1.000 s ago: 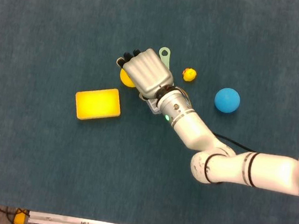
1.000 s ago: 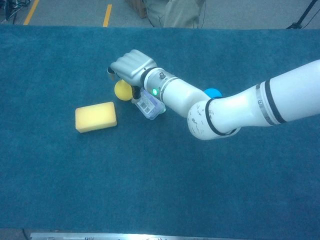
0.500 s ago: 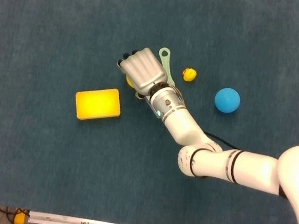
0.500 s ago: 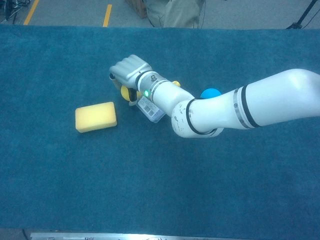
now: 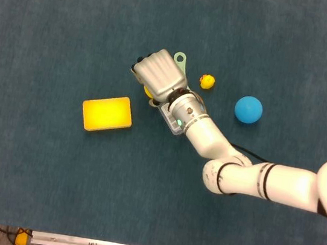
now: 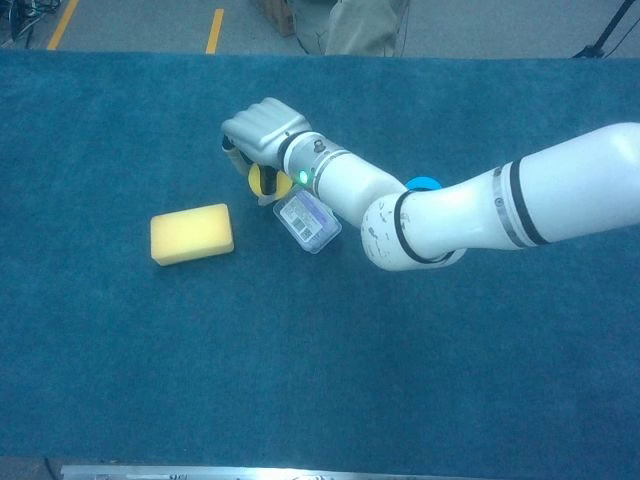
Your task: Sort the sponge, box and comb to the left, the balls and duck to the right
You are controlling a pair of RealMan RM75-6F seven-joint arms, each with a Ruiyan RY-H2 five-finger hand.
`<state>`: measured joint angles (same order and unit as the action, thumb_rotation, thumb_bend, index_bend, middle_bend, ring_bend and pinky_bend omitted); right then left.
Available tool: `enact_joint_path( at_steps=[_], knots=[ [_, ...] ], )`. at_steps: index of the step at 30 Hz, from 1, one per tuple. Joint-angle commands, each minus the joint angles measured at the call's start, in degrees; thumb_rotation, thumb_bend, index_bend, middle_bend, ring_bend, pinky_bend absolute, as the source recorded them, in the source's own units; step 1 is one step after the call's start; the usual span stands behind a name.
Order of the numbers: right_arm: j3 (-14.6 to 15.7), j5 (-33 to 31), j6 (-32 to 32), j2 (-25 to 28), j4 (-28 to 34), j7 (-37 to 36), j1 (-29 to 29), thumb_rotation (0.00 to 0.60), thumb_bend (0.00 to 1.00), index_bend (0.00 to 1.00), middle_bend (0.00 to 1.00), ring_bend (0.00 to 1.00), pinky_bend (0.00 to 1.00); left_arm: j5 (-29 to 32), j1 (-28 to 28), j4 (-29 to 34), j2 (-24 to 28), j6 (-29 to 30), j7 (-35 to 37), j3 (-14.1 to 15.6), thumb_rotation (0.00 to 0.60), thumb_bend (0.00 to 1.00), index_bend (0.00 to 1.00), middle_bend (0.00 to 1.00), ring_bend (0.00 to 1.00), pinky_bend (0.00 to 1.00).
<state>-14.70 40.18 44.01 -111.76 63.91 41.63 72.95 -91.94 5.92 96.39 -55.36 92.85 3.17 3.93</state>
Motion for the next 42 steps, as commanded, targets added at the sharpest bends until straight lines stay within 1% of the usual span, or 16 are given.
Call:
enact_joint_path(
  at_steps=[1, 5, 10, 14, 20, 26, 33, 39, 42],
  knots=[
    [-0.21, 1.61, 1.24, 2.29, 2.74, -1.48, -1.26, 0.6, 0.09, 0.52, 0.45, 0.48, 0.66, 0.01, 0.02, 0.1, 0.05, 0.01, -0.09, -0.02, 0.6, 0.43, 0.36, 0.34, 0.31, 0.23],
    [0.07, 3.57, 3.12, 7.29, 8.93, -3.28, -3.72, 0.6, 0.09, 0.52, 0.45, 0.48, 0.66, 0.01, -0.14, 0.25, 0.04, -0.35, -0.34, -0.03, 0.6, 0.43, 0.36, 0.34, 0.31, 0.23],
    [2.17, 6.32, 4.98, 14.56, 16.75, -5.41, -7.7, 0.6, 0.09, 0.52, 0.45, 0.48, 0.66, 0.06, -0.49, 0.23, -0.14, -0.95, -0.45, -0.12, 0.6, 0.43, 0.36, 0.34, 0.31, 0.23],
    [5.08, 9.59, 5.92, 20.77, 23.07, -8.08, -11.58, 0.6, 0.09, 0.52, 0.45, 0.48, 0.66, -0.06, -0.99, 0.18, -0.42, -1.66, -0.52, -0.2, 0.6, 0.43, 0.36, 0.34, 0.31, 0.23],
    [9.23, 16.08, 5.78, 27.53, 29.82, -13.67, -16.45, 0.6, 0.09, 0.52, 0.46, 0.48, 0.66, -0.3, -1.8, 0.64, -0.53, -2.69, -1.19, -0.32, 0.6, 0.43, 0.36, 0.34, 0.31, 0.23],
    [13.83, 24.35, 7.61, 31.5, 33.59, -15.98, -20.38, 0.6, 0.09, 0.52, 0.46, 0.48, 0.66, -0.56, -2.18, 1.22, -0.56, -3.07, -1.9, -0.3, 0.6, 0.43, 0.36, 0.34, 0.31, 0.23],
    [18.05, 31.36, 8.01, 34.44, 34.69, -16.87, -23.3, 0.6, 0.09, 0.52, 0.46, 0.48, 0.66, -0.93, -2.31, 1.51, -0.72, -3.23, -2.33, -0.07, 0.6, 0.43, 0.36, 0.34, 0.31, 0.23],
    [20.32, 34.61, 6.61, 34.65, 33.54, -16.44, -24.54, 0.6, 0.09, 0.52, 0.46, 0.48, 0.66, -1.17, -2.5, 1.53, -0.97, -3.54, -2.4, 0.12, 0.6, 0.43, 0.36, 0.34, 0.31, 0.23],
    [20.61, 35.37, 5.78, 33.85, 32.45, -16.15, -24.82, 0.6, 0.09, 0.52, 0.46, 0.48, 0.66, -1.34, -2.61, 1.58, -0.97, -3.68, -2.5, 0.23, 0.6, 0.43, 0.36, 0.34, 0.31, 0.23]
  ],
)
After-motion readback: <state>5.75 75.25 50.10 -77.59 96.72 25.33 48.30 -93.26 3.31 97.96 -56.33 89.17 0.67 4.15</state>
